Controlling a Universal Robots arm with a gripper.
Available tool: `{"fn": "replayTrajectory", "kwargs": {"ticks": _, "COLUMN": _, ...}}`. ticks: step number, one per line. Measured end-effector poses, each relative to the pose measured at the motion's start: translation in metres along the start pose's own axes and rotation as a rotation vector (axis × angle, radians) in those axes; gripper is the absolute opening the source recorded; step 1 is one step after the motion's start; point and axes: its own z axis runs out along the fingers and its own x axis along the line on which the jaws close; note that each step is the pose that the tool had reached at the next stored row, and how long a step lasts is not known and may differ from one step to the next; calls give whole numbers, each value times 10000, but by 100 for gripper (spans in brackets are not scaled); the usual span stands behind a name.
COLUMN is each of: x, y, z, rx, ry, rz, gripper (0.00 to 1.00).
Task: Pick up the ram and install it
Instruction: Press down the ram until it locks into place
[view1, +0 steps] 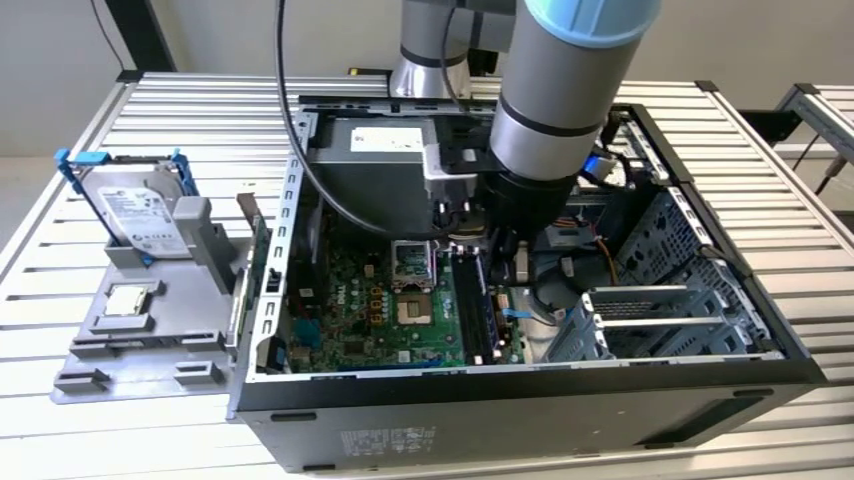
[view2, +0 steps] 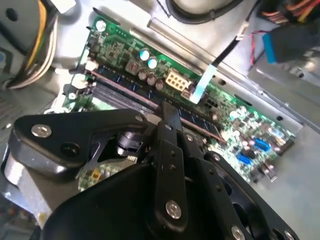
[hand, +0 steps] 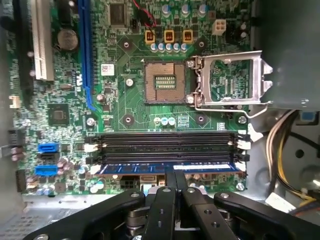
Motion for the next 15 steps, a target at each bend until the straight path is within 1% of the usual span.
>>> {"fn": "replayTrajectory", "kwargs": {"ticks": 6, "x": -2, "y": -1, "z": -274, "rx": -10, "ry": -3, "rz": 0, "gripper": 0}}
{"fn": "replayTrajectory", "kwargs": {"ticks": 8, "x": -3, "y": -2, "z": -336, "rx": -10, "ry": 0, "rz": 0, "gripper": 0}}
{"fn": "replayTrajectory", "kwargs": {"ticks": 15, "x": -3, "y": -2, "z": -353, "rx": -10, "ry": -1, "rz": 0, "gripper": 0}}
